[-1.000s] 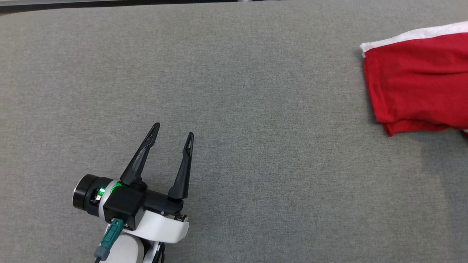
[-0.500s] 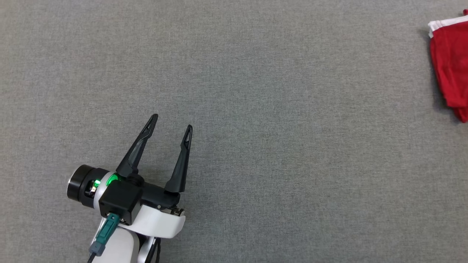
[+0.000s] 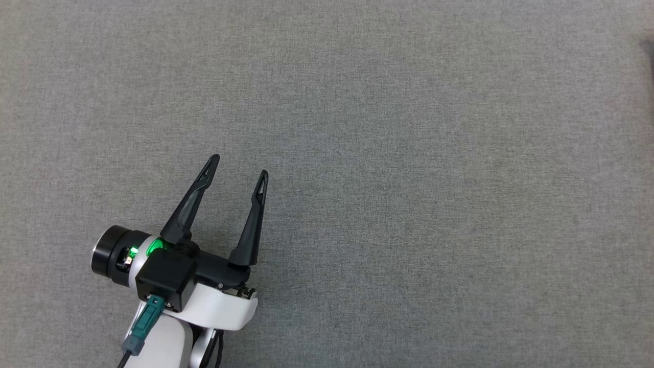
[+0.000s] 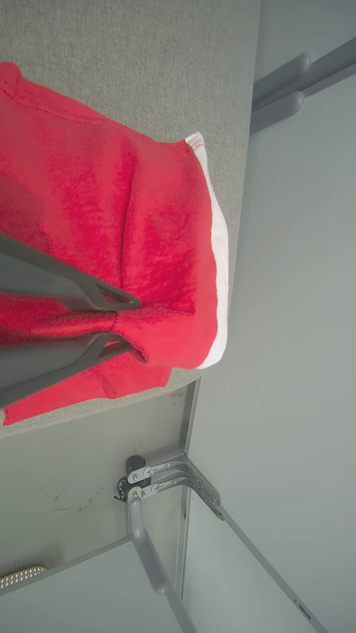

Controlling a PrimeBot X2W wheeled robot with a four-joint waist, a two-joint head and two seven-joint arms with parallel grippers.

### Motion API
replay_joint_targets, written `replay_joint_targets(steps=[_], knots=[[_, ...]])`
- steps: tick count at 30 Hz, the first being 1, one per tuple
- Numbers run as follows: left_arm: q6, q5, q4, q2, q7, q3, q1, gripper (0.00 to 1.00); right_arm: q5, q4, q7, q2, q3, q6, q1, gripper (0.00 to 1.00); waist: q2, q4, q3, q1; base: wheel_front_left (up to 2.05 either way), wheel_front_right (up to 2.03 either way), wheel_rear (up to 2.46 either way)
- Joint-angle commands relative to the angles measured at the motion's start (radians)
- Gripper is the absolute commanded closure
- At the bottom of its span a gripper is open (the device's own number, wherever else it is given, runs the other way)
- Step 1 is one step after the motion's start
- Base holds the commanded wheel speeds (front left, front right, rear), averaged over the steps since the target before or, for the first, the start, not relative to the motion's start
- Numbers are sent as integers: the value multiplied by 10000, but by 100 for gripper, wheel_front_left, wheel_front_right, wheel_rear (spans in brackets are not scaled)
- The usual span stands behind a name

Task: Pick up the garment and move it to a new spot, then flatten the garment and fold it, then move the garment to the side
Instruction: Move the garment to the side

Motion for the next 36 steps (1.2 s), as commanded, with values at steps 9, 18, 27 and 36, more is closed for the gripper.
replay_joint_targets(steps=[9,18,27,36], knots=[[-52,3,85,-11,-14,-33,-208,0,-3576,62,-1034,1106,-1241,-6,-135,0,0,125,-156,0,0,0,0],[277,-415,347,-94,-14,222,362,0,-5141,-517,-3692,4072,-54,-6,334,0,0,233,-1546,0,0,0,0],[559,-1502,1058,-164,-14,682,1437,0,-5645,935,-6288,6669,1170,-6,1279,0,0,427,-3428,0,0,0,0],[726,-1655,794,-175,-14,1102,2735,0,-6653,-1188,-6578,8972,-33,-6,3558,0,0,660,-5081,0,0,0,0]])
